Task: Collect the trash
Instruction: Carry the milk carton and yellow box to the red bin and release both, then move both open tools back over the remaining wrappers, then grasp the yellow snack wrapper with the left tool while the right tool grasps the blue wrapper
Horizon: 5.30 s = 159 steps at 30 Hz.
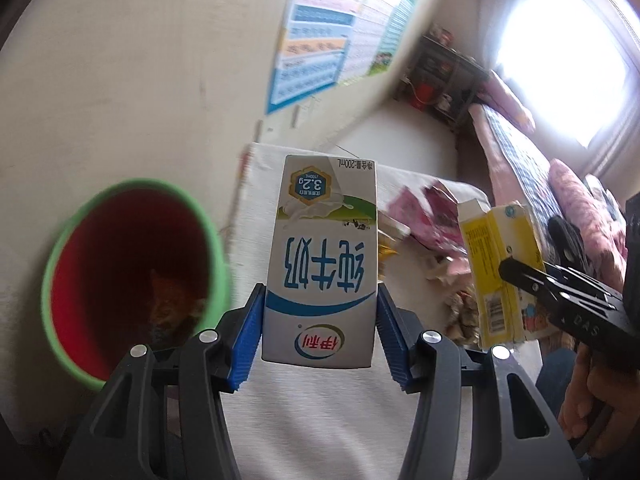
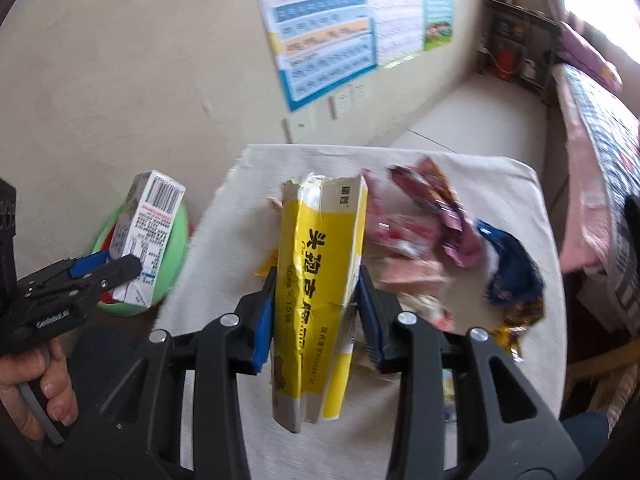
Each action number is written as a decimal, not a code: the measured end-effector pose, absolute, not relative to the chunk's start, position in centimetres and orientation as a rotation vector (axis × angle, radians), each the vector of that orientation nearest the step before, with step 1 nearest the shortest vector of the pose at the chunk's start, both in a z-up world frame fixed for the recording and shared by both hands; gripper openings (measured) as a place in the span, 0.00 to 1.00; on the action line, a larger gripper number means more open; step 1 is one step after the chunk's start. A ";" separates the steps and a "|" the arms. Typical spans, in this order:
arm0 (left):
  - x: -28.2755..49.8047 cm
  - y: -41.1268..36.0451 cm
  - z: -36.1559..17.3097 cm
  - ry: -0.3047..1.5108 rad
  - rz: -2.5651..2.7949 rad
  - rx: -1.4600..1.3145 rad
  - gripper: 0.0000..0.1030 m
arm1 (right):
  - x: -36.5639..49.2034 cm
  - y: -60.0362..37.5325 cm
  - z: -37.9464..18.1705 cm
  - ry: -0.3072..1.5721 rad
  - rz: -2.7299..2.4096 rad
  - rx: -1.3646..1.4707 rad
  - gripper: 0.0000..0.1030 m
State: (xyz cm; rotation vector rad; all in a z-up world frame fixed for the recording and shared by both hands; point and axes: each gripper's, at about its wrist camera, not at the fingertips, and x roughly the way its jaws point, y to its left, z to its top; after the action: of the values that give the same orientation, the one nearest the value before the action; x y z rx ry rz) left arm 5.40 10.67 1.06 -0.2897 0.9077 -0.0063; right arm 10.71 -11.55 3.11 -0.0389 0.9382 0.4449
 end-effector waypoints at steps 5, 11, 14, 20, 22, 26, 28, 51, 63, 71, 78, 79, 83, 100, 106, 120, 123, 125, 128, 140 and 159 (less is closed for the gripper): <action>4.2 14.8 1.6 0.883 0.064 -0.333 0.49 | 10.5 -7.5 3.9 0.926 0.524 -0.041 0.36; 2.4 19.2 2.1 0.861 0.131 -0.363 0.49 | 10.3 -1.6 4.6 0.908 0.627 -0.093 0.35; 1.3 20.9 1.7 0.860 0.165 -0.380 0.49 | 10.1 1.1 5.0 0.901 0.673 -0.116 0.36; -0.4 24.1 1.0 0.861 0.219 -0.418 0.49 | 10.2 5.7 5.1 0.912 0.742 -0.138 0.36; -0.8 25.0 0.9 0.855 0.230 -0.430 0.49 | 10.0 7.0 5.2 0.909 0.761 -0.146 0.36; -1.4 26.7 0.7 0.849 0.254 -0.456 0.49 | 9.8 9.6 4.6 0.922 0.794 -0.168 0.36; -1.7 27.4 0.6 0.849 0.261 -0.464 0.49 | 9.7 10.7 4.3 0.934 0.810 -0.173 0.36; -0.9 31.1 0.3 0.826 0.250 -0.509 0.50 | 11.5 16.3 2.6 0.955 0.804 -0.208 0.36; -2.0 31.7 -0.3 0.804 0.309 -0.575 0.87 | 11.0 15.2 0.7 1.006 0.769 -0.249 0.89; -1.7 28.9 -0.1 0.837 0.302 -0.515 0.92 | 10.4 10.8 2.0 0.974 0.712 -0.237 0.93; 0.0 23.3 1.1 0.853 0.214 -0.392 0.92 | 9.6 5.2 3.4 0.947 0.652 -0.197 0.95; 0.3 22.5 1.3 0.850 0.206 -0.385 0.92 | 9.6 4.2 3.5 0.946 0.641 -0.187 0.95; 1.4 19.3 1.9 0.847 0.166 -0.364 0.92 | 9.7 -0.2 4.1 0.928 0.583 -0.159 0.95; 6.6 4.6 1.7 0.908 -0.108 -0.237 0.92 | 10.4 -18.8 3.0 0.958 0.301 -0.013 0.95; 7.3 2.4 1.0 0.937 -0.148 -0.209 0.92 | 10.8 -23.3 2.0 0.964 0.223 0.032 0.95; 11.0 2.0 -2.2 1.021 -0.152 -0.194 0.92 | 15.1 -25.4 -0.6 0.980 0.207 -0.014 0.91; 12.3 1.8 -3.3 1.043 -0.151 -0.191 0.91 | 16.5 -25.7 -2.0 1.024 0.217 -0.009 0.80; 13.3 1.6 -3.9 1.045 -0.145 -0.182 0.91 | 17.2 -25.7 -2.5 1.022 0.222 -0.035 0.80; 14.7 1.6 -5.3 1.083 -0.134 -0.185 0.82 | 18.2 -26.0 -3.5 1.037 0.215 -0.054 0.77; 19.0 0.8 -9.5 1.186 -0.126 -0.105 0.57 | 22.1 -26.1 -7.5 1.108 0.210 -0.155 0.55; 18.2 1.4 -8.9 1.160 -0.093 -0.123 0.29 | 22.1 -29.2 -6.7 1.088 0.218 0.073 0.21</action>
State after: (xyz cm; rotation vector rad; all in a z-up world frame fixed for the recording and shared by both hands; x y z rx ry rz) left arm 18.22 1.41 -8.91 -0.1234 1.1602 -0.0934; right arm 22.13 -29.19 -6.73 0.0726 1.0881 0.2177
